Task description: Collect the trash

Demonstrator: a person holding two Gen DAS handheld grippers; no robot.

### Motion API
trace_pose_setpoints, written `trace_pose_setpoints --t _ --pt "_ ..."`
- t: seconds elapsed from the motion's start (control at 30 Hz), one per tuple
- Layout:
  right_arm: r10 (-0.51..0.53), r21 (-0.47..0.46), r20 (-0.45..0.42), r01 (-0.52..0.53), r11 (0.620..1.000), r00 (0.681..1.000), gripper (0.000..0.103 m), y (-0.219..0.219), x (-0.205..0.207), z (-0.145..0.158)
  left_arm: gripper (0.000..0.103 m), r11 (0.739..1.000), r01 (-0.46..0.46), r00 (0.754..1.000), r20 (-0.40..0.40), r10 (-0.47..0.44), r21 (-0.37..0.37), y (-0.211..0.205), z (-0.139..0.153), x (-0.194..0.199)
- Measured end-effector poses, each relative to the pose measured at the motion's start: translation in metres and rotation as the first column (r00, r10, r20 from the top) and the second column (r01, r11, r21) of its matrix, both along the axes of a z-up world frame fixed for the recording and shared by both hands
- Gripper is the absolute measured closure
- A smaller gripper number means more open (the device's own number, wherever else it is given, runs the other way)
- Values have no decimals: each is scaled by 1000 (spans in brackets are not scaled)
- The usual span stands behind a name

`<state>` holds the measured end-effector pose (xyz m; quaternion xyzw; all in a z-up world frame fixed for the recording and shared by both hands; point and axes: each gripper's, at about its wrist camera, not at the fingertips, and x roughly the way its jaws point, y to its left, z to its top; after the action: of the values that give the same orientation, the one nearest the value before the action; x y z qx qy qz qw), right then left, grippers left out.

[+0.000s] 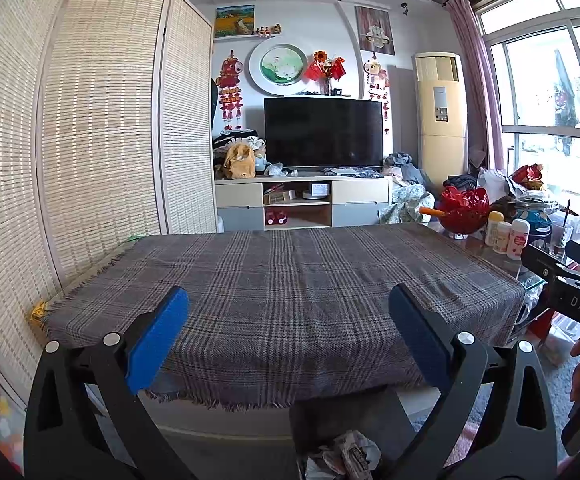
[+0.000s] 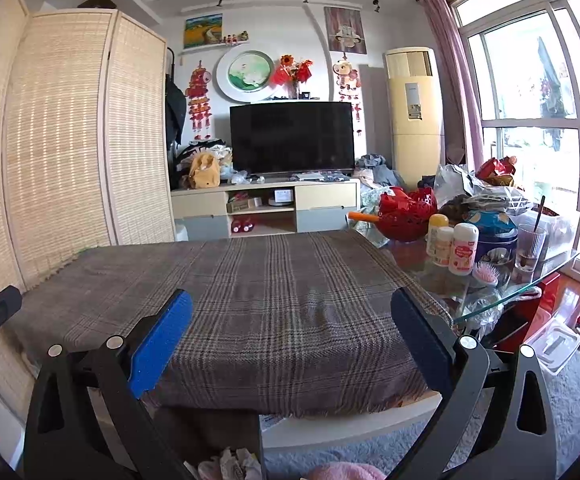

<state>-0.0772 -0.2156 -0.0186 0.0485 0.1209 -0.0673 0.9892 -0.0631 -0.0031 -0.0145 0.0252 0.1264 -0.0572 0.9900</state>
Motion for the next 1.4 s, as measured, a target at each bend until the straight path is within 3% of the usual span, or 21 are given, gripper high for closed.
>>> trace_pose_setpoints --t 0.87,1.13,1.4 --pt "-3 8 -6 3 1000 1000 3 -2 2 -2 8 1000 7 1000 0 -7 2 -3 1 -1" --pt "-2 2 -17 2 1000 1000 3 1 4 -2 8 999 7 1000 -2 -7 43 -9 -2 1" --pt "-2 3 -16 2 1000 1000 3 0 4 -3 8 1000 22 1000 -17 -22 -12 -2 -3 5"
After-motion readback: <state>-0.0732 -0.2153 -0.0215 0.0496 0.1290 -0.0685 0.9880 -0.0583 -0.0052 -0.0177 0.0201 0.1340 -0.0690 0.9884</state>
